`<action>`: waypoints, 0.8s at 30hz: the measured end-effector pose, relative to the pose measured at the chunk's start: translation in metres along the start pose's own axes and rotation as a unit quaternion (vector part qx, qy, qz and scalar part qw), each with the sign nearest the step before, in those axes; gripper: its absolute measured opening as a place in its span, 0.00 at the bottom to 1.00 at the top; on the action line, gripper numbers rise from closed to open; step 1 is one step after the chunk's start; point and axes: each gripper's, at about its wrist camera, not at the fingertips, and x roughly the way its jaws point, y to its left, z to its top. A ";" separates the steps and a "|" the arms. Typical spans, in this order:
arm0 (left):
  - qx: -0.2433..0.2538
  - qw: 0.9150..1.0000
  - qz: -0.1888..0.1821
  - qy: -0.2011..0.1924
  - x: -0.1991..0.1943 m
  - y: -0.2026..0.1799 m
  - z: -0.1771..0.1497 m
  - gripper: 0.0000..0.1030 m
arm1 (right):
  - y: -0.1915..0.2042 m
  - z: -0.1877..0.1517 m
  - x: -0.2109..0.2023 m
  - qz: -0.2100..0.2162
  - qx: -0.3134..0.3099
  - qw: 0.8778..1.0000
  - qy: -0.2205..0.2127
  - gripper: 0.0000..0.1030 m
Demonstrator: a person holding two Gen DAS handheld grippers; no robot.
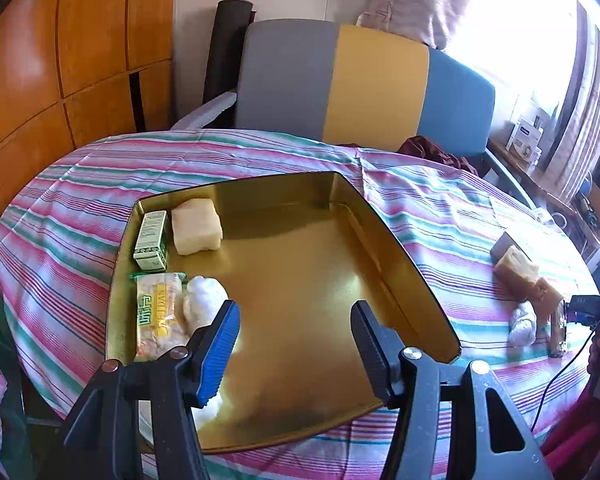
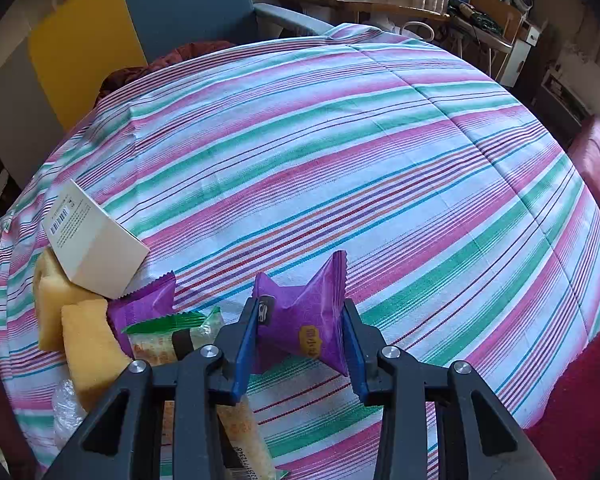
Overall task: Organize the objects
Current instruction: 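Carry the yellow sponge over the gold tray and release it with the left gripper, then carry the purple snack packet into the gold tray and open the right gripper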
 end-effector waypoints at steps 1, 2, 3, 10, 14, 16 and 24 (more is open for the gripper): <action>0.003 1.000 -0.001 0.003 0.001 -0.002 -0.001 0.57 | 0.000 0.000 -0.001 0.001 0.001 1.000 -0.002 0.38; 0.004 1.000 -0.001 0.005 0.001 -0.004 -0.003 0.57 | -0.001 0.001 -0.002 0.003 0.002 1.000 -0.004 0.38; 0.005 1.000 -0.001 0.007 0.002 -0.005 -0.004 0.57 | -0.001 0.001 -0.003 0.004 0.004 1.000 -0.007 0.38; 0.023 0.999 -0.006 0.026 0.008 -0.020 -0.017 0.57 | -0.008 0.004 -0.014 0.015 0.021 0.999 -0.029 0.38; 0.030 0.999 -0.008 0.031 0.010 -0.025 -0.020 0.57 | -0.007 0.007 -0.025 0.032 0.029 0.998 -0.055 0.38; 0.031 0.999 -0.008 0.034 0.011 -0.027 -0.021 0.57 | -0.005 0.008 -0.030 0.044 0.029 0.996 -0.068 0.38; 0.028 0.999 -0.010 0.043 0.015 -0.026 -0.024 0.54 | 0.008 0.007 -0.050 0.088 0.005 0.990 -0.113 0.38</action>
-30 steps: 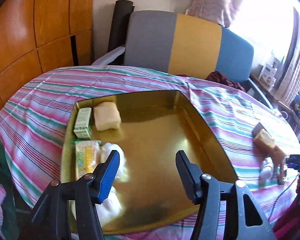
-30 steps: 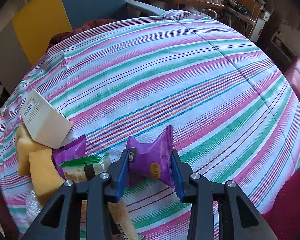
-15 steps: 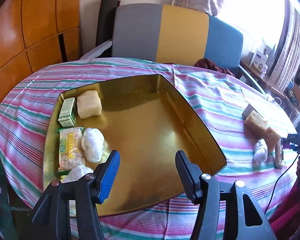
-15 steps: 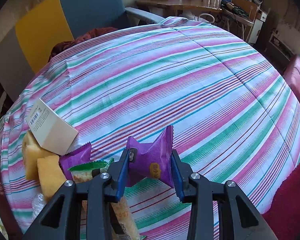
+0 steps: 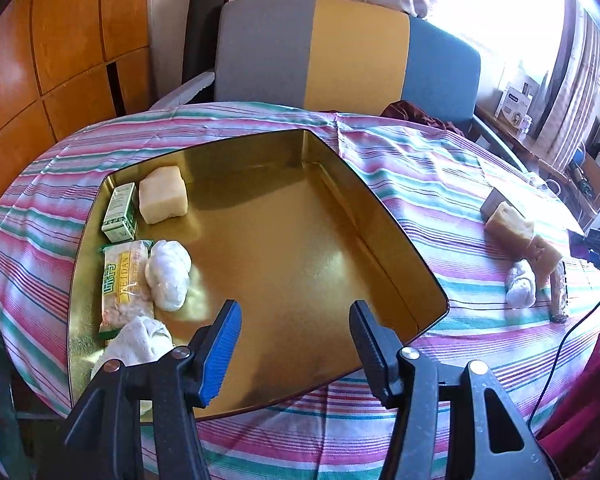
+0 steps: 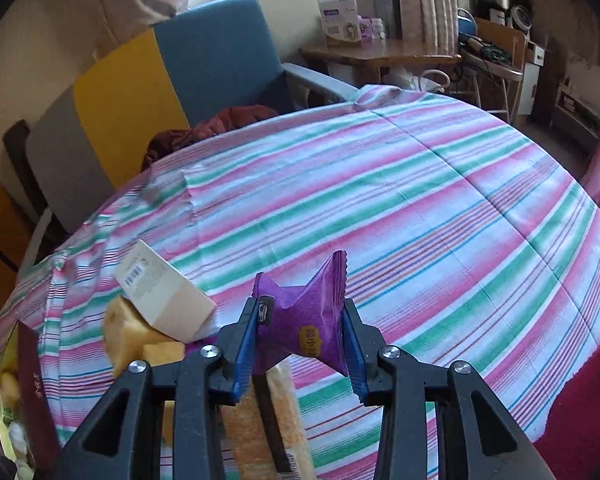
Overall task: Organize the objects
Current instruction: 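Carry the purple snack packet into the gold tray and open the right gripper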
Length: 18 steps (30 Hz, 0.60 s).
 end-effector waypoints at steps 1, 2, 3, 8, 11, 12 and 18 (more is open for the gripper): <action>-0.001 1.000 -0.001 0.000 0.000 0.001 0.000 0.54 | 0.002 0.000 -0.002 0.011 0.000 1.000 -0.003 0.38; -0.003 1.000 -0.002 -0.001 -0.001 0.002 0.000 0.54 | 0.003 0.000 -0.004 0.019 -0.001 1.000 -0.006 0.38; -0.005 1.000 -0.002 -0.001 -0.001 0.004 -0.001 0.54 | 0.005 -0.001 -0.005 0.026 -0.002 1.000 -0.008 0.38; -0.015 1.000 -0.006 -0.004 -0.006 0.016 -0.003 0.54 | 0.027 -0.003 -0.021 0.062 -0.026 0.998 -0.022 0.38; -0.026 1.000 -0.008 -0.004 -0.008 0.025 -0.005 0.53 | 0.054 -0.004 -0.031 0.090 -0.050 0.994 -0.024 0.38; -0.032 0.999 -0.008 -0.004 -0.009 0.029 -0.006 0.53 | 0.068 -0.005 -0.035 0.101 -0.062 0.993 -0.025 0.38; -0.063 0.998 -0.005 -0.008 -0.014 0.053 -0.011 0.51 | 0.173 -0.023 -0.048 0.184 -0.149 0.972 -0.008 0.38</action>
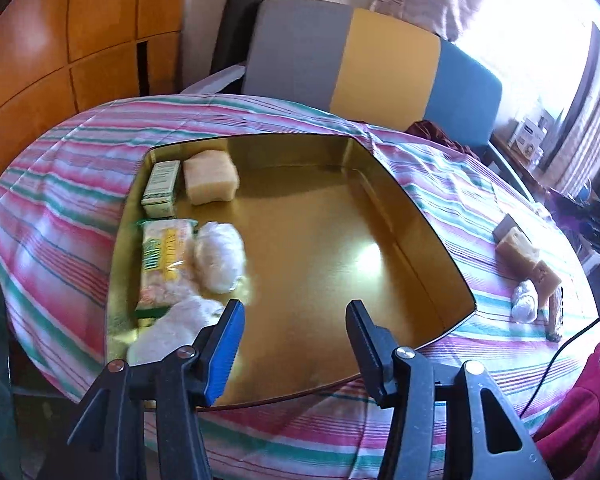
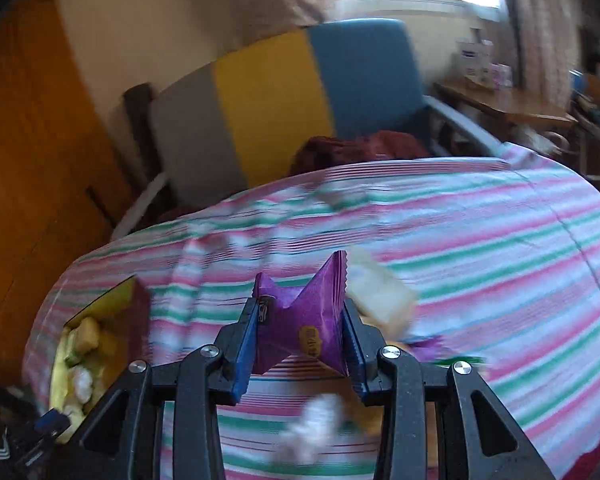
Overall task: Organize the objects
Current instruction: 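Carry the purple snack packet into the gold tray and open the right gripper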
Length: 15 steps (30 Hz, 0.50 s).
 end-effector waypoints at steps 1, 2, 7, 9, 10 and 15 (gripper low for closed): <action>-0.006 1.000 0.001 -0.001 -0.001 0.005 0.000 0.51 | 0.020 0.001 0.008 0.019 -0.012 1.000 0.009 0.38; -0.009 1.000 0.002 -0.002 -0.002 0.008 -0.001 0.51 | 0.037 0.002 0.015 0.034 -0.023 0.999 0.017 0.38; -0.029 1.000 0.007 -0.008 -0.006 0.027 -0.001 0.51 | 0.135 -0.003 0.061 0.102 -0.095 0.988 0.067 0.38; -0.039 0.999 0.008 -0.009 -0.006 0.034 0.000 0.51 | 0.172 -0.009 0.081 0.120 -0.126 0.981 0.089 0.38; -0.044 0.999 0.008 -0.010 -0.005 0.037 0.000 0.51 | 0.190 -0.012 0.094 0.126 -0.140 0.976 0.104 0.38; -0.062 0.998 0.007 -0.013 -0.003 0.053 0.002 0.51 | 0.250 -0.027 0.156 0.128 -0.180 0.961 0.165 0.38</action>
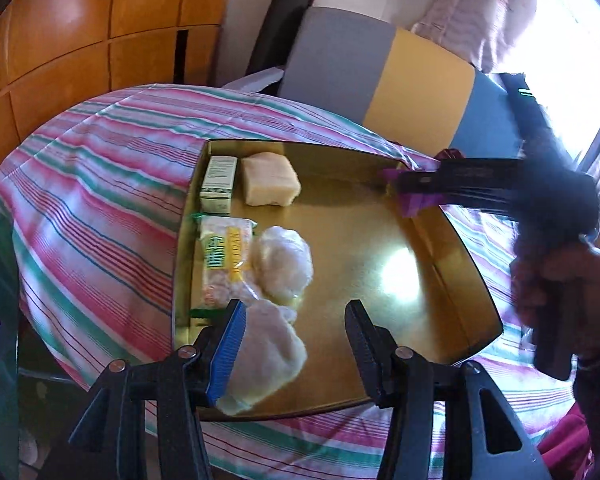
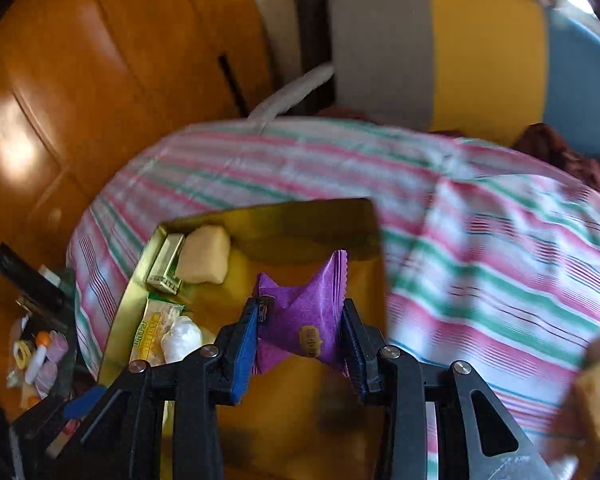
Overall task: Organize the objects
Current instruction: 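Carry the purple snack packet into the gold tray and open the right gripper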
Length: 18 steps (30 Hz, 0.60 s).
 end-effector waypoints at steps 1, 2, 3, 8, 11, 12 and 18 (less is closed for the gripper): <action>-0.004 1.000 -0.001 0.000 0.001 0.003 0.001 0.51 | 0.004 0.004 0.013 0.000 -0.001 1.000 0.012 0.38; -0.006 1.000 -0.001 0.000 0.001 0.006 0.001 0.51 | 0.009 0.008 0.025 -0.001 -0.003 1.000 0.020 0.38; -0.010 1.000 0.000 0.001 0.002 0.008 0.001 0.51 | 0.014 0.013 0.039 -0.003 -0.004 1.000 0.030 0.38; -0.029 1.000 -0.001 0.007 0.008 0.019 0.003 0.51 | 0.027 0.031 0.085 -0.001 0.006 0.999 0.049 0.44; -0.035 0.999 0.000 0.010 0.011 0.023 0.002 0.51 | 0.030 0.041 0.098 0.021 0.019 0.998 0.052 0.53; -0.036 0.999 0.001 0.010 0.012 0.023 0.002 0.51 | 0.031 0.042 0.097 0.021 0.021 0.998 0.047 0.55; -0.036 0.999 0.006 0.011 0.012 0.024 0.001 0.51 | 0.021 0.037 0.076 0.028 0.030 0.999 0.022 0.60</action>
